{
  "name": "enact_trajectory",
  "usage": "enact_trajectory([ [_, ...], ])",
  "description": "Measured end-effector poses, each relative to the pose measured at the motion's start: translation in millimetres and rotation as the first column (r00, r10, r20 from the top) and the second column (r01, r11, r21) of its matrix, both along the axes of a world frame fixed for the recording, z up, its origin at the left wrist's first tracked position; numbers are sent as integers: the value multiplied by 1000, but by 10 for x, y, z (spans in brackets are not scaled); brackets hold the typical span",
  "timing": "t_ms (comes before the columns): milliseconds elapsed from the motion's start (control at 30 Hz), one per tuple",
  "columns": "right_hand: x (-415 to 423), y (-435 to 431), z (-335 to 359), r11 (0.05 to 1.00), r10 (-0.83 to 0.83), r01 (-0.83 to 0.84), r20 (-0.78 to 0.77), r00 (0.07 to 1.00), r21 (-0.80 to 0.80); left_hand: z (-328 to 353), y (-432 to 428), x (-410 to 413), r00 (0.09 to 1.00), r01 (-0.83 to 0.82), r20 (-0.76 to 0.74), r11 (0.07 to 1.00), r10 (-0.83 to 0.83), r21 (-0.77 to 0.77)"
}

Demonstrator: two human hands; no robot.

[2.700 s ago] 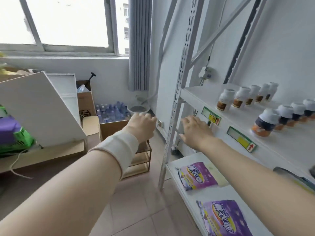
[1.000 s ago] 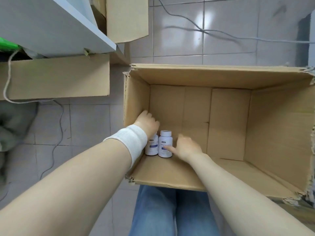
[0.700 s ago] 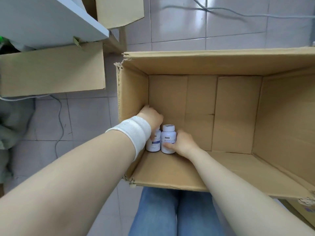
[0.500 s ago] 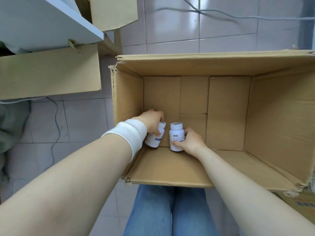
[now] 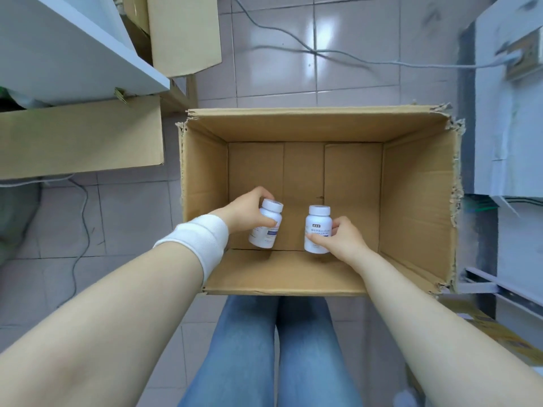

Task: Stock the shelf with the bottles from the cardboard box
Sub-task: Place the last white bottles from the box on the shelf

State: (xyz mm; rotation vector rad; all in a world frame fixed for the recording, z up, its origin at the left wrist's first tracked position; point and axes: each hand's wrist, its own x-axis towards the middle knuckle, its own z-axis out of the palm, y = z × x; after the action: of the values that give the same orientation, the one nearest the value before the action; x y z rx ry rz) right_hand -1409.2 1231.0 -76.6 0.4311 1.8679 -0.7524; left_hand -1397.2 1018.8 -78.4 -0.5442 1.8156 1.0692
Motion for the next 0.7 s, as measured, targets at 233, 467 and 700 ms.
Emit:
enact_trajectory([
  [233, -2, 250, 1242, 957, -272, 258, -106, 956, -133, 1422, 141, -199, 956, -223, -125, 932, 266, 286],
  [467, 243, 264, 2639, 894, -441, 375, -334, 833, -246, 2894, 250, -231, 890, -256, -152, 746, 430, 615],
  [700, 1174, 46, 3625, 755, -646, 565, -529, 551, -334, 3889, 358, 89, 926, 93, -331, 743, 179, 663],
])
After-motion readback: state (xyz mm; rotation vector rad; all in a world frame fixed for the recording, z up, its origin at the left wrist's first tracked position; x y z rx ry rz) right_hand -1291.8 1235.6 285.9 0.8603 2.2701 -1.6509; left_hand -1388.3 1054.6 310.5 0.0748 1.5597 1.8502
